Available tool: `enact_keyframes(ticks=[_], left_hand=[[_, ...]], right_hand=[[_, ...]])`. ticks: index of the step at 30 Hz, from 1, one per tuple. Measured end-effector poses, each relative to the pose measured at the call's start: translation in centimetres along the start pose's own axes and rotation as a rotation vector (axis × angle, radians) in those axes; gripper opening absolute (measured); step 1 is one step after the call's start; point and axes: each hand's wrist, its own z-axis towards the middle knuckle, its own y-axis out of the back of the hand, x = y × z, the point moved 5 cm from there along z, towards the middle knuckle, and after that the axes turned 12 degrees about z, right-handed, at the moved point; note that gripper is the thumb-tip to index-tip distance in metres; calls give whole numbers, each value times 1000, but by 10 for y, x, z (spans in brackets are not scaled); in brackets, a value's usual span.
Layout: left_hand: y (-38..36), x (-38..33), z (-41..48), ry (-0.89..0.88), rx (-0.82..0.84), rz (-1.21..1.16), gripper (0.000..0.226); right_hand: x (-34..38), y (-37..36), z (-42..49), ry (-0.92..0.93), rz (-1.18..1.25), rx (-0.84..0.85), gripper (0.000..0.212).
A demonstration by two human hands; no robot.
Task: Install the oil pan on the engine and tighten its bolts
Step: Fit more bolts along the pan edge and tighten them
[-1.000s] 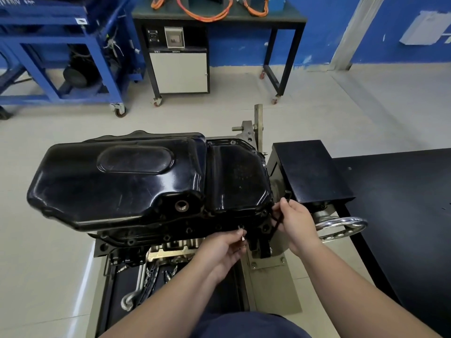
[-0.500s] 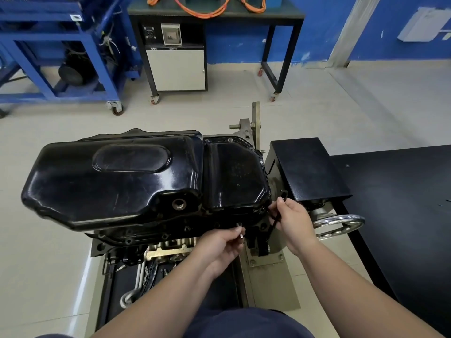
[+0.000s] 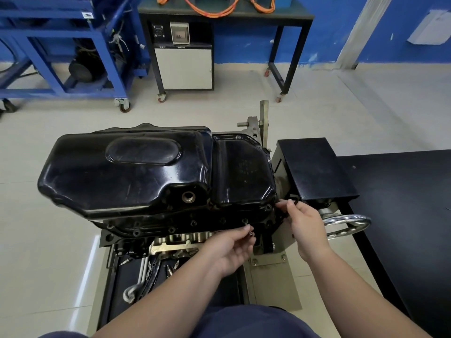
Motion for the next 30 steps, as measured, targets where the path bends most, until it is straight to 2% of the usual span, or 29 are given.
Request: enact_keyframes(ticks=[3,7,12,16,23,30], left_hand=[[-5,-1,1,19,4,12,9],[-8,-1,4,26,-7,-18,12],[-7,3,6,30,-15,-98,14],[-7,5,6,39,-29,-118,11],[-10,5,3,49,-41,-148,10],[-12,3,1,78,-54,-140,11]], right_hand=[[10,14,-8,151,-189,-29,29],[31,21,-25,294,-192,-14,29],[45,22,-40,351,-102,18,24],[52,12,-54,420,-21,145,24],[43,-6,-67,514,-139,294,21],[41,-10,-70,637,-206,310,17]])
